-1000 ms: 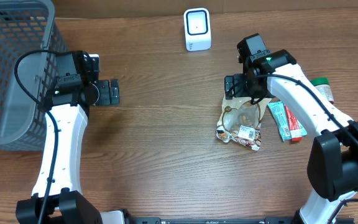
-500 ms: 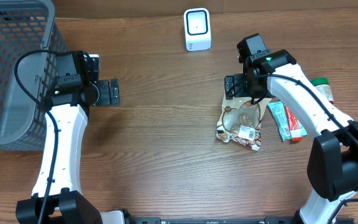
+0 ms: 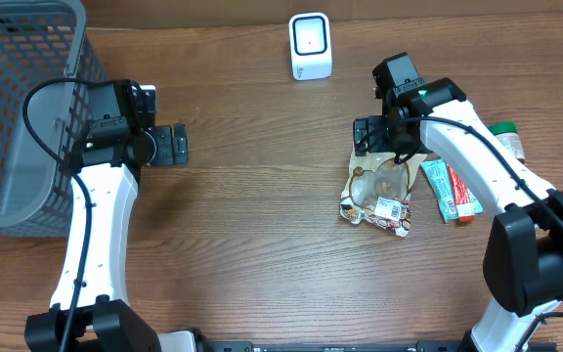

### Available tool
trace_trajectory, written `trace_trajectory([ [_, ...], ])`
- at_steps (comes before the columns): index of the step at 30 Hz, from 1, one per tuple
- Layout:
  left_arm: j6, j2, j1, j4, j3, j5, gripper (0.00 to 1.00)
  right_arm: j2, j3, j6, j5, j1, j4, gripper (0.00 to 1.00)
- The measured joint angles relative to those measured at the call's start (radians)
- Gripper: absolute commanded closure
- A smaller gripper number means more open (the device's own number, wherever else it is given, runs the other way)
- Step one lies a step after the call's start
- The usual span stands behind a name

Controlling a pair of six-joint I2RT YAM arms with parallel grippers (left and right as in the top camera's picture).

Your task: Scan the item barcode

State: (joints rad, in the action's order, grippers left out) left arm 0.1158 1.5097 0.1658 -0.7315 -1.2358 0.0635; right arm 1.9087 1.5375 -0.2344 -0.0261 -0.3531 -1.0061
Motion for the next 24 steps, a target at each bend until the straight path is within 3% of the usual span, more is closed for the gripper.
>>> trace_trajectory([
  [11, 0.0, 0.0, 0.0, 0.0, 0.0, 0.0, 0.0, -0.066, 0.0, 0.0, 0.0, 0.0, -0.001, 0.0],
  [24, 0.0, 0.0, 0.0, 0.0, 0.0, 0.0, 0.0, -0.509, 0.0, 0.0, 0.0, 0.0, 0.0, 0.0],
])
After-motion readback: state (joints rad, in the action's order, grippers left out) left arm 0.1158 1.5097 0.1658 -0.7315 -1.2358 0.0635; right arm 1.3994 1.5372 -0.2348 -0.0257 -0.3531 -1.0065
